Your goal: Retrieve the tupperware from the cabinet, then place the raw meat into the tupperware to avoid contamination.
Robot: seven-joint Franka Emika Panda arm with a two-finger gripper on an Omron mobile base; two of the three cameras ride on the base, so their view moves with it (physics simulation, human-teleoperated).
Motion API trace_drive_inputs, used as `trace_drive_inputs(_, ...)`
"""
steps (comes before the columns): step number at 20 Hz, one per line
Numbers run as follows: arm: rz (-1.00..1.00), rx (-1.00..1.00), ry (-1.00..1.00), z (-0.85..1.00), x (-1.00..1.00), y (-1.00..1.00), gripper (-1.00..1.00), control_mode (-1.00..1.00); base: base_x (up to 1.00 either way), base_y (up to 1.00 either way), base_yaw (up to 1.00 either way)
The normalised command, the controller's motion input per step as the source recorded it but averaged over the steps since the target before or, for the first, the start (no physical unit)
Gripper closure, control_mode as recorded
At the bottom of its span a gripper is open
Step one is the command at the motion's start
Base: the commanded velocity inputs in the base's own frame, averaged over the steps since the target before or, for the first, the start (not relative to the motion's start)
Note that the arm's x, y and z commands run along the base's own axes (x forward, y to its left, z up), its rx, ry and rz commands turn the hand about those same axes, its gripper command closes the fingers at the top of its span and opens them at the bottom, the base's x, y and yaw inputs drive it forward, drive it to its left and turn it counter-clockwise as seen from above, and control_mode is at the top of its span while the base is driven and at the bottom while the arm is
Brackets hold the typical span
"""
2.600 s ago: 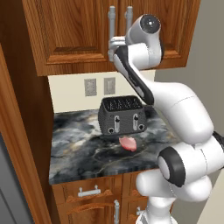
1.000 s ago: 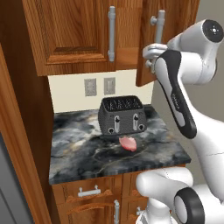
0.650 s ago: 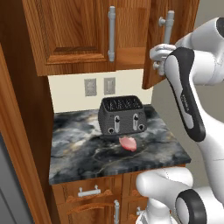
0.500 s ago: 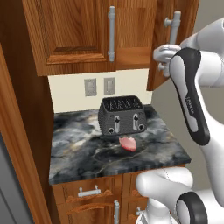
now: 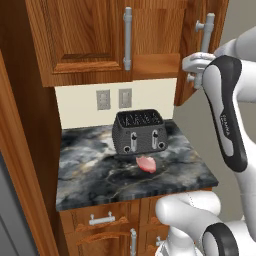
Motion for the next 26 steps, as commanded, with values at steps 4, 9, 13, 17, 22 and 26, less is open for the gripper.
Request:
trace_drive_inputs(4,0.00,-0.01,0.00,0.09,-0.29,0.04,-1.00,-1.00,0.00,0.00,0.00)
trace_drive_inputs(9,0.00,-0.08,-0.01,0.15,-0.64,0.17,-1.00,-1.00,0.00,0.00,0.00)
trace_drive_inputs(13,0.00,-0.10,0.01,0.03,-0.44,0.30,-1.00,-1.00,0.00,0.00,0.00)
trace_drive_inputs(17,0.04,-0.20,0.13,0.00,0.00,0.63,-1.00,-1.00,0.00,0.00,0.00)
trace_drive_inputs(22,0.13,-0.28,0.13,0.02,0.07,0.60,-1.00,-1.00,0.00,0.00,0.00)
trace_drive_inputs(26,0.12,-0.27,0.13,-0.02,0.30,0.36,-1.00,-1.00,0.00,0.00,0.00)
